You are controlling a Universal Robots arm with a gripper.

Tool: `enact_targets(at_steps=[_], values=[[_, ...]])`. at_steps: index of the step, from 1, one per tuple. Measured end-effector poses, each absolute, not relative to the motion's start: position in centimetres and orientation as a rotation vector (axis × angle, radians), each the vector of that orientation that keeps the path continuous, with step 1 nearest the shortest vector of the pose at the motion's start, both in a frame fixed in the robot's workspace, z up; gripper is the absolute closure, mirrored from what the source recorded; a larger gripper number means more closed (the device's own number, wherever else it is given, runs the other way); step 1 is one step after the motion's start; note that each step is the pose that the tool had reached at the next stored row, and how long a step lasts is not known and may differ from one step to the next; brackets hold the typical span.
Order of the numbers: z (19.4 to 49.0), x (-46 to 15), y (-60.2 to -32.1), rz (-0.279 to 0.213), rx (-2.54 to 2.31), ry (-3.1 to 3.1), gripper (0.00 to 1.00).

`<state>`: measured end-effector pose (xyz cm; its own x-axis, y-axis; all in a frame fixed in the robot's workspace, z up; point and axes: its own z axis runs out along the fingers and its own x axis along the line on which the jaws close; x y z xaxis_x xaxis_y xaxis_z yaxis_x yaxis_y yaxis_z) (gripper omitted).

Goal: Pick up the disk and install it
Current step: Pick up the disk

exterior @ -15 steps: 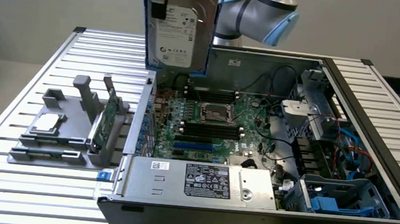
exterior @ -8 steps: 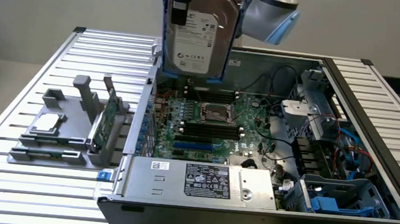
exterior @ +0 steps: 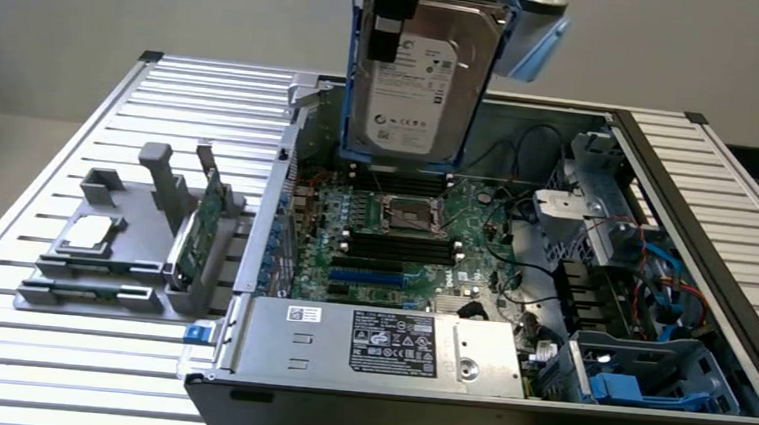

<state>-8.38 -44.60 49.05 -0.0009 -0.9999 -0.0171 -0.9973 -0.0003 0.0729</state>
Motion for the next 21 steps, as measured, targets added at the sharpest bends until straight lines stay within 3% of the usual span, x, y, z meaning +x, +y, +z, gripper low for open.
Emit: enact_targets(at_steps=[21], values=[[49.0,-1.0,-49.3,-0.100,2.193,-2.193,0.67]])
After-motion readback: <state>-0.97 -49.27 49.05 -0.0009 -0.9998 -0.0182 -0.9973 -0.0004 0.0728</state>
